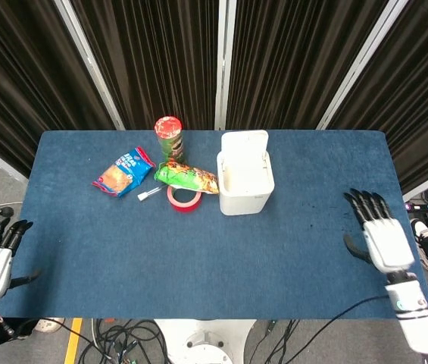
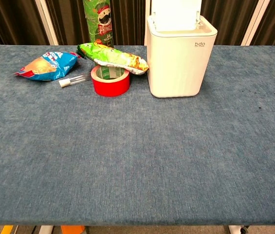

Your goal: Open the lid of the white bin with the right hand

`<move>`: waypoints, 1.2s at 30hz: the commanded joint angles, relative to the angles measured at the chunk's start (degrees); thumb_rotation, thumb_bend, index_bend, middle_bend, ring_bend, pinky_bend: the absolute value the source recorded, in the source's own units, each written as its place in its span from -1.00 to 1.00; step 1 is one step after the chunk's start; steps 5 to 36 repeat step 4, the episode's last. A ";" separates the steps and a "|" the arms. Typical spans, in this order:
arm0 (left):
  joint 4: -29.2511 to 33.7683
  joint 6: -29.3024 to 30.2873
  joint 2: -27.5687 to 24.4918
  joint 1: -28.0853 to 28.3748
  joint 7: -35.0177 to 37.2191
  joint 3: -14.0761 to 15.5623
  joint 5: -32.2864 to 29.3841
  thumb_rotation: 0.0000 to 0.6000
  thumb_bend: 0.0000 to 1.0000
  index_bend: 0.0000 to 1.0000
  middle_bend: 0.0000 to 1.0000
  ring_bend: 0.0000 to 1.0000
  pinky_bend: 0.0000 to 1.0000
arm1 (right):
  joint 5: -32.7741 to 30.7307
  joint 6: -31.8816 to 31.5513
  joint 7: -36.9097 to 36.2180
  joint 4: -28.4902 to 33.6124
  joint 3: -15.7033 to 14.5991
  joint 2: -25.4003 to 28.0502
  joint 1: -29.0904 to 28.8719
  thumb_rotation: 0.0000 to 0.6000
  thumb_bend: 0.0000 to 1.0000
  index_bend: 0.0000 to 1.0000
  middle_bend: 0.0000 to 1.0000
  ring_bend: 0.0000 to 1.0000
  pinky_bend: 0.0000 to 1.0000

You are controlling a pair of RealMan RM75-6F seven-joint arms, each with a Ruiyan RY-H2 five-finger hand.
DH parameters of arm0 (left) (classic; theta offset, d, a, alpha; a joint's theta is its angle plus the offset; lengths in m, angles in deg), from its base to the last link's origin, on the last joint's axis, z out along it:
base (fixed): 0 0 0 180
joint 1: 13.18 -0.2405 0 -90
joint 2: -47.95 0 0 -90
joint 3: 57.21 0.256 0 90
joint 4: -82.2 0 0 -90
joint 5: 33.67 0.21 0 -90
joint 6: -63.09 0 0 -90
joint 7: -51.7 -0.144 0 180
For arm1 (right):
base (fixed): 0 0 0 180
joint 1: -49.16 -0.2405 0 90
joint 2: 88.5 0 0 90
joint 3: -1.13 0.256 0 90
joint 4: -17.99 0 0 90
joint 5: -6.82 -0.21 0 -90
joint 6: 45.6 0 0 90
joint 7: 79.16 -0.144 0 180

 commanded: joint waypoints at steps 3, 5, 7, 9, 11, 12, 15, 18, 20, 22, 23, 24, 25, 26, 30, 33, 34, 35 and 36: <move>0.38 0.07 0.02 -0.07 -0.50 0.10 -0.01 1.00 -1.00 -0.71 -0.74 -0.98 -0.99 | 5.50 -10.36 -3.37 -4.20 -4.71 -2.65 9.06 1.00 -0.38 -0.94 -0.96 -1.00 -1.00; 0.48 0.02 0.01 -0.05 -0.65 0.11 -0.03 1.00 -1.00 -0.71 -0.74 -0.98 -0.99 | 6.08 -11.58 -3.63 -4.66 -4.89 -3.04 10.04 1.00 -0.38 -0.94 -0.96 -1.00 -1.00; 0.48 0.02 0.01 -0.05 -0.65 0.11 -0.03 1.00 -1.00 -0.71 -0.74 -0.98 -0.99 | 6.08 -11.58 -3.63 -4.66 -4.89 -3.04 10.04 1.00 -0.38 -0.94 -0.96 -1.00 -1.00; 0.48 0.02 0.01 -0.05 -0.65 0.11 -0.03 1.00 -1.00 -0.71 -0.74 -0.98 -0.99 | 6.08 -11.58 -3.63 -4.66 -4.89 -3.04 10.04 1.00 -0.38 -0.94 -0.96 -1.00 -1.00; 0.48 0.02 0.01 -0.05 -0.65 0.11 -0.03 1.00 -1.00 -0.71 -0.74 -0.98 -0.99 | 6.08 -11.58 -3.63 -4.66 -4.89 -3.04 10.04 1.00 -0.38 -0.94 -0.96 -1.00 -1.00; 0.48 0.02 0.01 -0.05 -0.65 0.11 -0.03 1.00 -1.00 -0.71 -0.74 -0.98 -0.99 | 6.08 -11.58 -3.63 -4.66 -4.89 -3.04 10.04 1.00 -0.38 -0.94 -0.96 -1.00 -1.00; 0.48 0.02 0.01 -0.05 -0.65 0.11 -0.03 1.00 -1.00 -0.71 -0.74 -0.98 -0.99 | 6.08 -11.58 -3.63 -4.66 -4.89 -3.04 10.04 1.00 -0.38 -0.94 -0.96 -1.00 -1.00; 0.48 0.02 0.01 -0.05 -0.65 0.11 -0.03 1.00 -1.00 -0.71 -0.74 -0.98 -0.99 | 6.08 -11.58 -3.63 -4.66 -4.89 -3.04 10.04 1.00 -0.38 -0.94 -0.96 -1.00 -1.00; 0.48 0.02 0.01 -0.05 -0.65 0.11 -0.03 1.00 -1.00 -0.71 -0.74 -0.98 -0.99 | 6.08 -11.58 -3.63 -4.66 -4.89 -3.04 10.04 1.00 -0.38 -0.94 -0.96 -1.00 -1.00; 0.48 0.02 0.01 -0.05 -0.65 0.11 -0.03 1.00 -1.00 -0.71 -0.74 -0.98 -0.99 | 6.08 -11.58 -3.63 -4.66 -4.89 -3.04 10.04 1.00 -0.38 -0.94 -0.96 -1.00 -1.00; 0.48 0.02 0.01 -0.05 -0.65 0.11 -0.03 1.00 -1.00 -0.71 -0.74 -0.98 -0.99 | 6.08 -11.58 -3.63 -4.66 -4.89 -3.04 10.04 1.00 -0.38 -0.94 -0.96 -1.00 -1.00; 0.48 0.02 0.01 -0.05 -0.65 0.11 -0.03 1.00 -1.00 -0.71 -0.74 -0.98 -0.99 | 6.08 -11.58 -3.63 -4.66 -4.89 -3.04 10.04 1.00 -0.38 -0.94 -0.96 -1.00 -1.00; 0.48 0.02 0.01 -0.05 -0.65 0.11 -0.03 1.00 -1.00 -0.71 -0.74 -0.98 -0.99 | 6.08 -11.58 -3.63 -4.66 -4.89 -3.04 10.04 1.00 -0.38 -0.94 -0.96 -1.00 -1.00; 0.48 0.02 0.01 -0.05 -0.65 0.11 -0.03 1.00 -1.00 -0.71 -0.74 -0.98 -0.99 | 6.08 -11.58 -3.63 -4.66 -4.89 -3.04 10.04 1.00 -0.38 -0.94 -0.96 -1.00 -1.00; 0.48 0.02 0.01 -0.05 -0.65 0.11 -0.03 1.00 -1.00 -0.71 -0.74 -0.98 -0.99 | 6.08 -11.58 -3.63 -4.66 -4.89 -3.04 10.04 1.00 -0.38 -0.94 -0.96 -1.00 -1.00; 0.48 0.02 0.01 -0.05 -0.65 0.11 -0.03 1.00 -1.00 -0.71 -0.74 -0.98 -0.99 | 6.08 -11.58 -3.63 -4.66 -4.89 -3.04 10.04 1.00 -0.38 -0.94 -0.96 -1.00 -1.00; 0.48 0.02 0.01 -0.05 -0.65 0.11 -0.03 1.00 -1.00 -0.71 -0.74 -0.98 -0.99 | 6.08 -11.58 -3.63 -4.66 -4.89 -3.04 10.04 1.00 -0.38 -0.94 -0.96 -1.00 -1.00; 0.48 0.02 0.01 -0.05 -0.65 0.11 -0.03 1.00 -1.00 -0.71 -0.74 -0.98 -0.99 | 6.08 -11.58 -3.63 -4.66 -4.89 -3.04 10.04 1.00 -0.38 -0.94 -0.96 -1.00 -1.00; 0.48 0.02 0.01 -0.05 -0.65 0.11 -0.03 1.00 -1.00 -0.71 -0.74 -0.98 -0.99 | 6.08 -11.58 -3.63 -4.66 -4.89 -3.04 10.04 1.00 -0.38 -0.94 -0.96 -1.00 -1.00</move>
